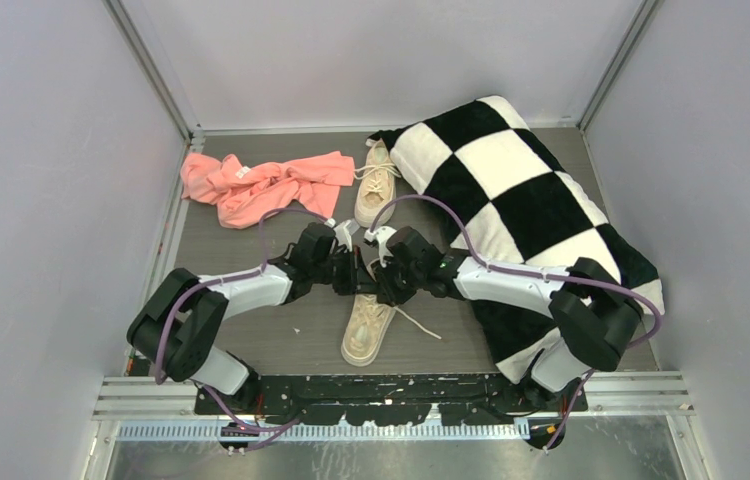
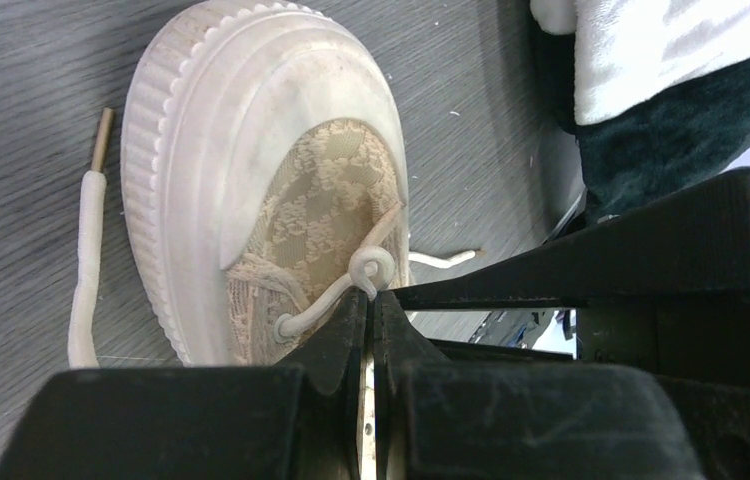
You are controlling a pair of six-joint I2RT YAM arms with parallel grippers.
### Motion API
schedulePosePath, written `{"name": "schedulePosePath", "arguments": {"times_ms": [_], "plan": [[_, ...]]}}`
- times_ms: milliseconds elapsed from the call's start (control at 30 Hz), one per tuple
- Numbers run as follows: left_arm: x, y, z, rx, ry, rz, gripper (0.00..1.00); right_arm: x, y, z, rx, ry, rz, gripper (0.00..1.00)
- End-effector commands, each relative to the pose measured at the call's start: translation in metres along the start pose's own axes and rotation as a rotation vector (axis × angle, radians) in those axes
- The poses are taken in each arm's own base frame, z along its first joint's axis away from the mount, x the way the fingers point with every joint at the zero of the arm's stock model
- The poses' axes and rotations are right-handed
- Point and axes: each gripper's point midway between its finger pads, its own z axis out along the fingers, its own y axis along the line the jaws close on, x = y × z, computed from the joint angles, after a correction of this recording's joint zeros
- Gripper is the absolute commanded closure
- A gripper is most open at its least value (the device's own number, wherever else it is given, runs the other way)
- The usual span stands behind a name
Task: Tie the shoes
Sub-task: Tie the shoelace on the shoe.
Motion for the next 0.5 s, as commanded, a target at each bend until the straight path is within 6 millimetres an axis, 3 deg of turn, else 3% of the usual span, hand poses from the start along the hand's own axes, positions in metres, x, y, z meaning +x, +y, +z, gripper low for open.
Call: {"name": "schedulePosePath", "arguments": {"times_ms": [0,67,167,467], "plan": [[-0.007,-0.017,0.000,0.062,0.004,0.042,0.99,-0.007,-0.003,0.006,0.039,0.011,-0.068,0.74],[-0.007,-0.017,0.000,0.061,0.008,0.040,0.99,-0.004,0.000,0.007,0.035,0.022,-0.084,0.65],[-0.006,-0.016,0.001,0.059,0.010,0.038,0.99,-0.004,0.006,0.006,0.020,0.012,-0.088,0.63],[-0.008,-0.018,0.001,0.066,0.005,0.040,0.99,0.005,-0.002,0.013,0.114,0.065,-0.162,0.73]]}}
